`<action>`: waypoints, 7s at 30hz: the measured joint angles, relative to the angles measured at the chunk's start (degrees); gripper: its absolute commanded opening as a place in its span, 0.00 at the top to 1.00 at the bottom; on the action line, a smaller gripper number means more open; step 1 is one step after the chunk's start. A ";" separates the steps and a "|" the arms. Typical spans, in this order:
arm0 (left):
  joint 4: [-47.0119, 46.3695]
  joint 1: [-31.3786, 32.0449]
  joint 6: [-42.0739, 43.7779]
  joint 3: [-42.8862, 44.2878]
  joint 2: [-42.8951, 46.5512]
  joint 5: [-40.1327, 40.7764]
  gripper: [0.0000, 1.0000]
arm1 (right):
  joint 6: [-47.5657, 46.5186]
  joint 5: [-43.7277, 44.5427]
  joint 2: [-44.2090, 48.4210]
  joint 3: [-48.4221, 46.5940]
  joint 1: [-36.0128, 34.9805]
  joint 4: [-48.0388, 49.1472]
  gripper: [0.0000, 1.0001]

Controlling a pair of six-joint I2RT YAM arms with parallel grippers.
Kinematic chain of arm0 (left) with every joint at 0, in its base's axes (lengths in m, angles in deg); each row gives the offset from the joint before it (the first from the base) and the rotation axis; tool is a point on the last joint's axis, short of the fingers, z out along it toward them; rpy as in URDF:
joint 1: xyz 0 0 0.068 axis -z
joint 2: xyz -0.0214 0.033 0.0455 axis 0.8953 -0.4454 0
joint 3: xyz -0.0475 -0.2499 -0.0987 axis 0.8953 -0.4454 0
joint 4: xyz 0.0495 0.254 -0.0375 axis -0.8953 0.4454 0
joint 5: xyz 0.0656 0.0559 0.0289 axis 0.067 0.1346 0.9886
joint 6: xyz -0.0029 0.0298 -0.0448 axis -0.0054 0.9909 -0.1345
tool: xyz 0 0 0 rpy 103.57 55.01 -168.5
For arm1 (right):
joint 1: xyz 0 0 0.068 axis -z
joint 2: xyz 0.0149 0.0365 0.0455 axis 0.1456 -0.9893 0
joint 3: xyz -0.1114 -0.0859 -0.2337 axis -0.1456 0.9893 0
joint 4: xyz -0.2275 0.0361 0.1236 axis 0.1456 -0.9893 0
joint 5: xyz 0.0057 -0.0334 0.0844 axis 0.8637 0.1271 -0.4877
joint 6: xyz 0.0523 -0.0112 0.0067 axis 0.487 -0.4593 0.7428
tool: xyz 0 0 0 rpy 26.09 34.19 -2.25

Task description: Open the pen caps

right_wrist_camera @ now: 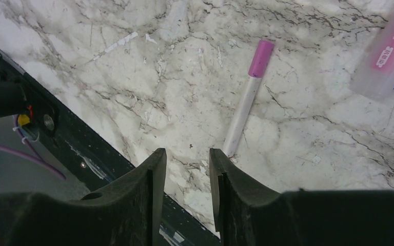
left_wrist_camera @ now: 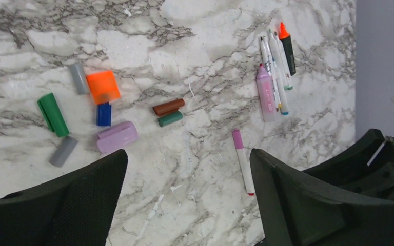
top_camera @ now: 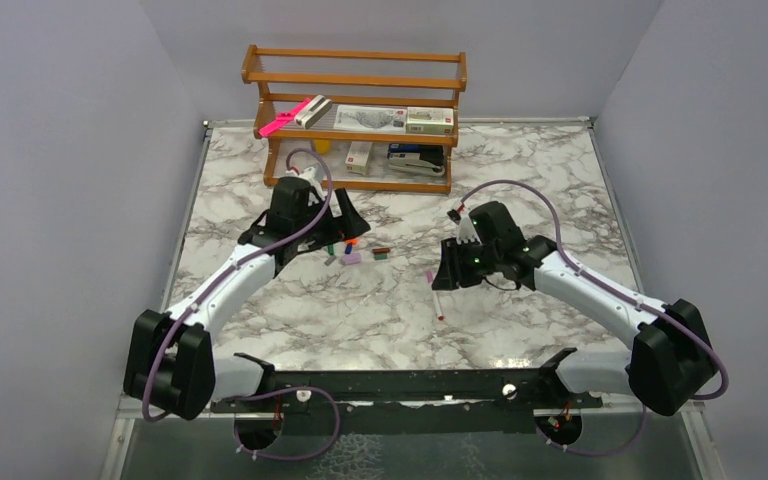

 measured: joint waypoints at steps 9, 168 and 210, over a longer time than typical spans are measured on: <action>-0.26 0.28 -3.56 -7.54 10.82 -1.20 0.01 | -0.94 -3.17 2.21 1.44 0.00 -0.20 0.60; -39.26 17.53 -32.09 -27.67 9.07 -3.61 1.00 | 23.21 -2.27 1.03 4.33 -14.56 20.55 0.37; -39.43 19.43 -33.62 -26.34 5.46 -1.53 1.00 | 23.23 -4.46 -5.14 6.45 -14.51 28.13 0.99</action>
